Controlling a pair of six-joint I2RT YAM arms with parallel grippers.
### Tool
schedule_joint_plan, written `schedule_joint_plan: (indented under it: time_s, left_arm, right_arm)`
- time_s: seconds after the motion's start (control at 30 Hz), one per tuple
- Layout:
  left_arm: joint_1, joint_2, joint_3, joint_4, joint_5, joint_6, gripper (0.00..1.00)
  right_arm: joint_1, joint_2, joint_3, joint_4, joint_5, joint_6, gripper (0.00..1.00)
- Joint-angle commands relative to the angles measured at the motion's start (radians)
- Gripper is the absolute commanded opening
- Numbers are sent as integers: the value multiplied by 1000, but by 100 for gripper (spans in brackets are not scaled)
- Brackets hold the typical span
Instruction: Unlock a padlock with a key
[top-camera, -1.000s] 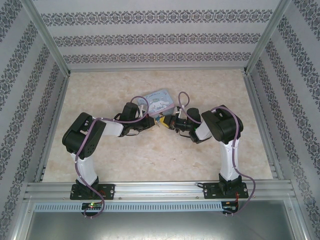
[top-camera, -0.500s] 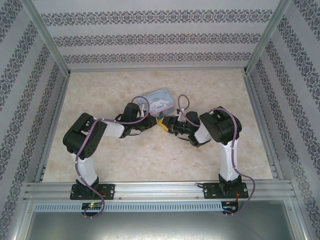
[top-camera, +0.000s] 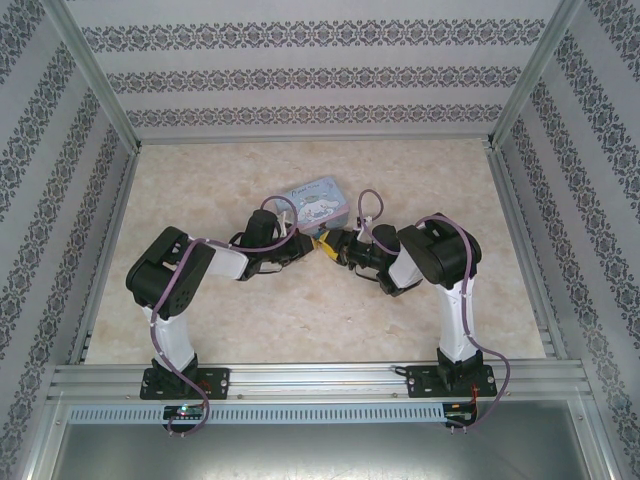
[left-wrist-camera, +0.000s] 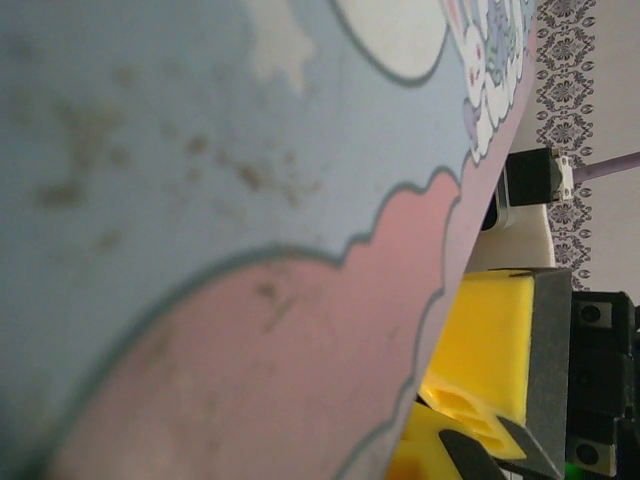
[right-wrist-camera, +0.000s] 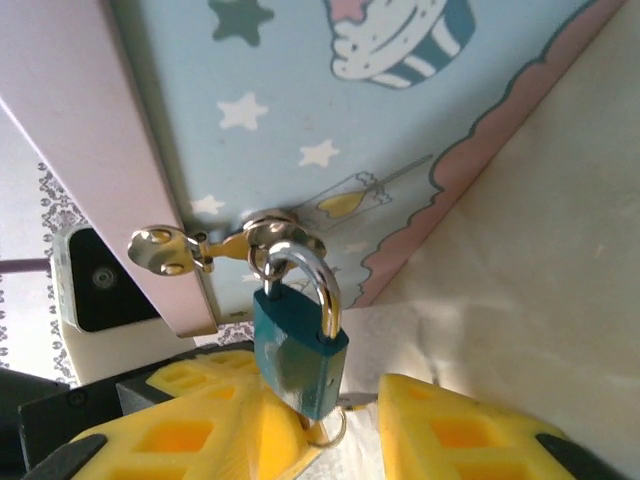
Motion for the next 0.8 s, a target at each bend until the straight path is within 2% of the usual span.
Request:
schedule_joint_plan:
  time_s: [0.0,0.23,0.5,0.6,0.77]
  left_arm:
    - [-19,11,-17,62,2,-28,0]
    - [-31,16,-31,95,-8,-55,0]
    - [-38,13,-28,71,-31,-46,0]
    - [-42,-9,-5,-21,-54,12,0]
    - [-85,-85,92,-335,-181,210,0]
  right_arm:
    - [-1,10,29,34,29,13,35]
    - [5,12,42,34,29,23,30]
    - [9,18,25,34,22,17,0]
    - [9,24,18,33,21,18,0]
    - [10,35,10,34,24,28,0]
